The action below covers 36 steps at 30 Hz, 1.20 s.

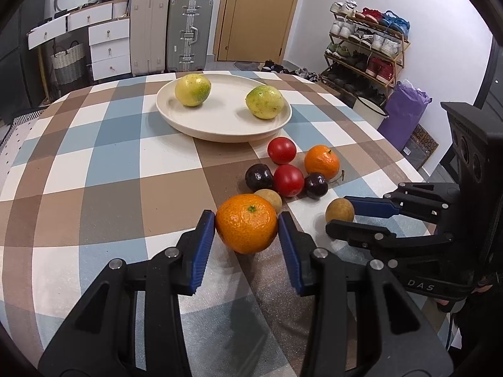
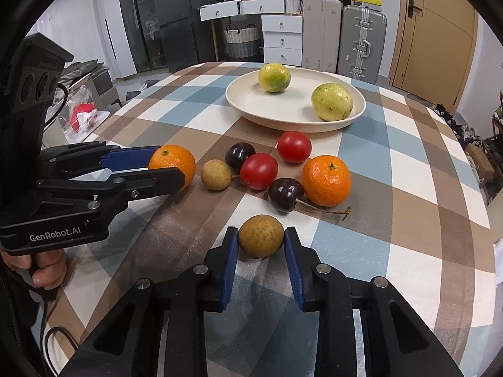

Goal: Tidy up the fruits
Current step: 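Grasp the orange with the left gripper while the right gripper grasps the brown kiwi, then carry the orange and kiwi to the plate and release them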

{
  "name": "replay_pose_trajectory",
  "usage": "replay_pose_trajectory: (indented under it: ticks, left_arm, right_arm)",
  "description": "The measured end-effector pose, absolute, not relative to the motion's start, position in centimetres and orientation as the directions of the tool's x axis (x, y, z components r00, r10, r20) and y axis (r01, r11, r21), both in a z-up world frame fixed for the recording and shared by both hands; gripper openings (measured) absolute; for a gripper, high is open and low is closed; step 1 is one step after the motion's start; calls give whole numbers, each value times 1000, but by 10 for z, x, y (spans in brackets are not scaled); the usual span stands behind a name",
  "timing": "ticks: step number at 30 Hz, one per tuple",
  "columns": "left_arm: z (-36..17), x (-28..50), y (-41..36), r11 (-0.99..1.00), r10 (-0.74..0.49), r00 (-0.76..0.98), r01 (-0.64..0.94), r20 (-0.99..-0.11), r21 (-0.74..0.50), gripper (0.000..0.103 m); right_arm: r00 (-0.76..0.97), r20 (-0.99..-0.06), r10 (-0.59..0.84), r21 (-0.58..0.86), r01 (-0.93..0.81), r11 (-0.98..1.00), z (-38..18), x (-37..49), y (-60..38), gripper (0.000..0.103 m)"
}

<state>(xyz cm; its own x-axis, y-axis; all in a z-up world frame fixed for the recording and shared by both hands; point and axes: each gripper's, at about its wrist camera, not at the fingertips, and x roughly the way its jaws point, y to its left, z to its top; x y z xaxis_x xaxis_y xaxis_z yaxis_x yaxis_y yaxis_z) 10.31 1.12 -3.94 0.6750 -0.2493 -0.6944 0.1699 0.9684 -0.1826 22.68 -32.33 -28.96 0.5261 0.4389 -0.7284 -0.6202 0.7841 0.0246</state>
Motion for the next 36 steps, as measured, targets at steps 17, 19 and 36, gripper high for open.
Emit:
replay_pose_trajectory:
  ticks: [17, 19, 36]
  left_arm:
    - [-10, 101, 22, 977, -203, 750, 115, -630, -178, 39]
    - [-4, 100, 23, 978, -198, 758, 113, -622, -174, 39]
    - [29, 127, 15, 984, -172, 792, 113, -586, -136, 39]
  right_arm:
    - [566, -651, 506, 77, -614, 786, -255, 228, -342, 30]
    - [573, -640, 513, 82, -612, 786, -249, 231, -344, 30]
    - [587, -587, 557, 130, -611, 781, -213, 264, -346, 30]
